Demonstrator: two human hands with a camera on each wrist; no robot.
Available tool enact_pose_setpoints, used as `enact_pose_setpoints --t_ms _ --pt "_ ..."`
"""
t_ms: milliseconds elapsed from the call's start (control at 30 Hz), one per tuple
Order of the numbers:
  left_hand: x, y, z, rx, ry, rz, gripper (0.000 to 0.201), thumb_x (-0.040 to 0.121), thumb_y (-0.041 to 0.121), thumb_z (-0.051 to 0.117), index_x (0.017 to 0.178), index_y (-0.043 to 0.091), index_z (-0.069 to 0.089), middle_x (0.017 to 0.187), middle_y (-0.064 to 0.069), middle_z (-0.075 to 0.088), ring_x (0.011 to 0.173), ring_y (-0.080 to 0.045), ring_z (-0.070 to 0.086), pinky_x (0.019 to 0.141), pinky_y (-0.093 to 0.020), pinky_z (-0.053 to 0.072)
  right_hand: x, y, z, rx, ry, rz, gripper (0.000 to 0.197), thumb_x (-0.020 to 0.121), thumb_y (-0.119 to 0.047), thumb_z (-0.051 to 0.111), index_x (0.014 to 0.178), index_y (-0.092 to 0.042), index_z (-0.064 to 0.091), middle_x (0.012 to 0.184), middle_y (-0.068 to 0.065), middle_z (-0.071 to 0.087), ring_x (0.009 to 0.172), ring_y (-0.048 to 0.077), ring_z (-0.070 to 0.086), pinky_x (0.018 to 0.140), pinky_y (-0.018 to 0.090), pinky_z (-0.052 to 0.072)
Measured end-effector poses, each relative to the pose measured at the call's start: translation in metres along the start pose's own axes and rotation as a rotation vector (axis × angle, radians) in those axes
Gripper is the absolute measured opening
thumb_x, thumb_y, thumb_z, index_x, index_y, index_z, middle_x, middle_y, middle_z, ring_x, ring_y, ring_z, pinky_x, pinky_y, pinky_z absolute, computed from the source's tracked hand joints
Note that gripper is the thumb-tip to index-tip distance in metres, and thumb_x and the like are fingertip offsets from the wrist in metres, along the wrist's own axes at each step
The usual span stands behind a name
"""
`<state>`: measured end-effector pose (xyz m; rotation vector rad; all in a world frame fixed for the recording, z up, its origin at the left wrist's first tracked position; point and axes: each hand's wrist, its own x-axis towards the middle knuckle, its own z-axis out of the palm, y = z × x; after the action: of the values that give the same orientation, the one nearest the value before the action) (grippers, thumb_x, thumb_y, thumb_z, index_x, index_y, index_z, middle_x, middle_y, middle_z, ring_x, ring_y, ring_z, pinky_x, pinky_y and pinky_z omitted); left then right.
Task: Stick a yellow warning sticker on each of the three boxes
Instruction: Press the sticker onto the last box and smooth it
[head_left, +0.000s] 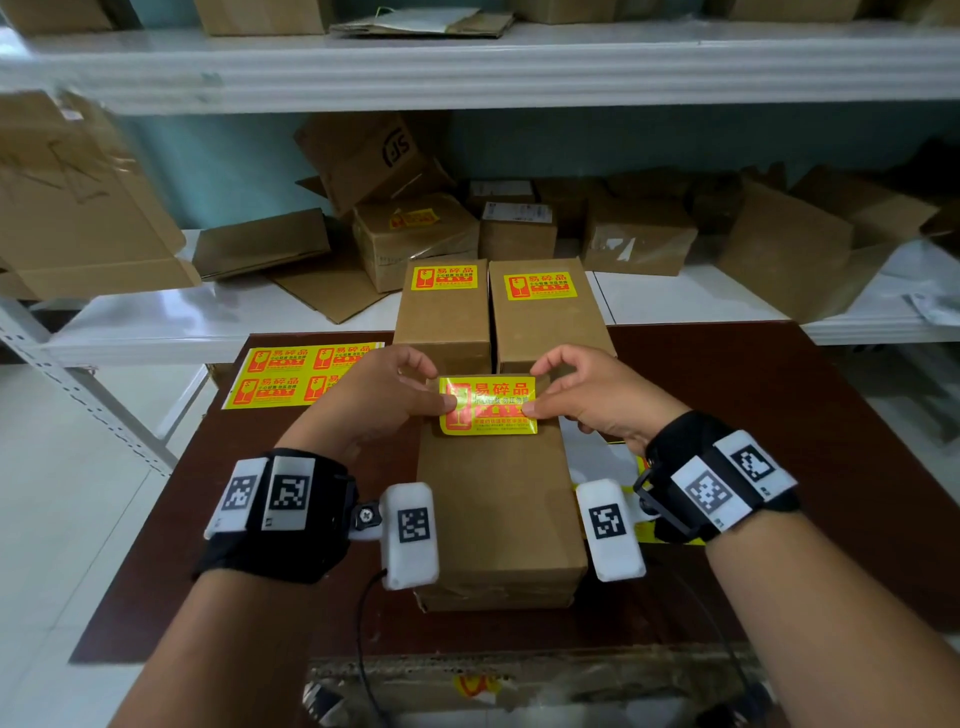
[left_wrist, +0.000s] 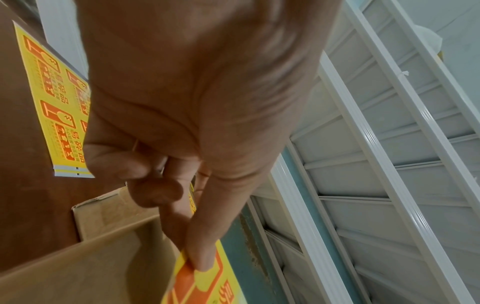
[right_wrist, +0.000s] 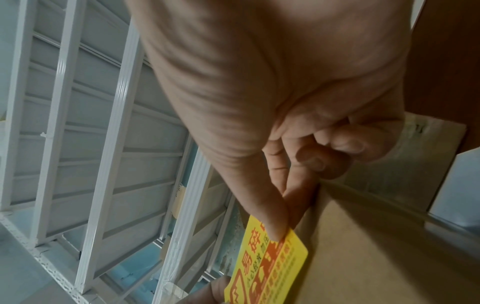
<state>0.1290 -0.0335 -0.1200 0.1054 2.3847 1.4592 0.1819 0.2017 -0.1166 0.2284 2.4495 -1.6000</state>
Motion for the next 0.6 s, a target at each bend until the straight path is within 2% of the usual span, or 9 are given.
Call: enact_pose_setpoints --t_ms 67,167,333,500,600 --pt "0.0005 -0.0014 0.0005 -0.003 -0.005 -0.002 0.031 0.074 0.016 0.087 0.094 0.019 0.063 0.092 -0.013 0.075 0.079 -0.022 0.066 0.068 -0.032 0.047 -0.0010 -0.0007 0.0002 0.005 -0.001 -0.002 0.037 0.084 -0.005 0.078 0.114 -0.013 0.058 0.080 -0.002 0.070 0.047 -0.010 0.057 0.040 0.006 0.036" --pt "0.0011 -0.0034 0.0015 -0.001 -0.003 -0.014 0.030 0.075 0.016 0.086 0.092 0.020 0.062 0.090 -0.011 0.073 0.069 -0.015 0.059 0.054 -0.027 0.039 -0.0023 -0.0015 0.0011 0.008 0.002 -0.002 0.037 0.084 -0.003 0.078 0.114 -0.012 0.058 0.078 -0.002 0.070 0.047 -0.010 0.057 0.040 0.006 0.035" --pt "0.0012 -0.0044 0.0015 -0.007 -0.010 -0.018 0.028 0.076 0.016 0.086 0.093 0.020 0.063 0.089 -0.008 0.073 0.071 -0.016 0.060 0.055 -0.028 0.039 -0.0032 -0.0022 0.0013 0.001 0.001 0.000 0.037 0.084 -0.003 0.078 0.114 -0.010 0.058 0.079 -0.002 0.070 0.049 -0.010 0.059 0.040 0.006 0.035" --pt "-0.0007 -0.0025 0.0021 0.012 -0.024 -0.001 0.028 0.077 0.015 0.084 0.094 0.019 0.063 0.085 -0.005 0.072 0.065 -0.012 0.060 0.052 -0.025 0.040 -0.0064 -0.0022 0.0034 0.017 0.005 -0.019 0.035 0.085 0.001 0.076 0.112 -0.007 0.056 0.076 0.001 0.068 0.039 -0.007 0.053 0.038 0.006 0.033" --pt "-0.0012 -0.0015 0.0025 0.019 -0.025 -0.007 0.028 0.079 0.013 0.083 0.096 0.017 0.062 0.083 -0.004 0.071 0.060 -0.009 0.058 0.048 -0.021 0.040 -0.0059 -0.0010 0.0039 -0.005 0.000 -0.032 0.035 0.083 -0.001 0.078 0.110 -0.009 0.057 0.076 0.002 0.069 0.042 -0.007 0.054 0.039 0.005 0.033"
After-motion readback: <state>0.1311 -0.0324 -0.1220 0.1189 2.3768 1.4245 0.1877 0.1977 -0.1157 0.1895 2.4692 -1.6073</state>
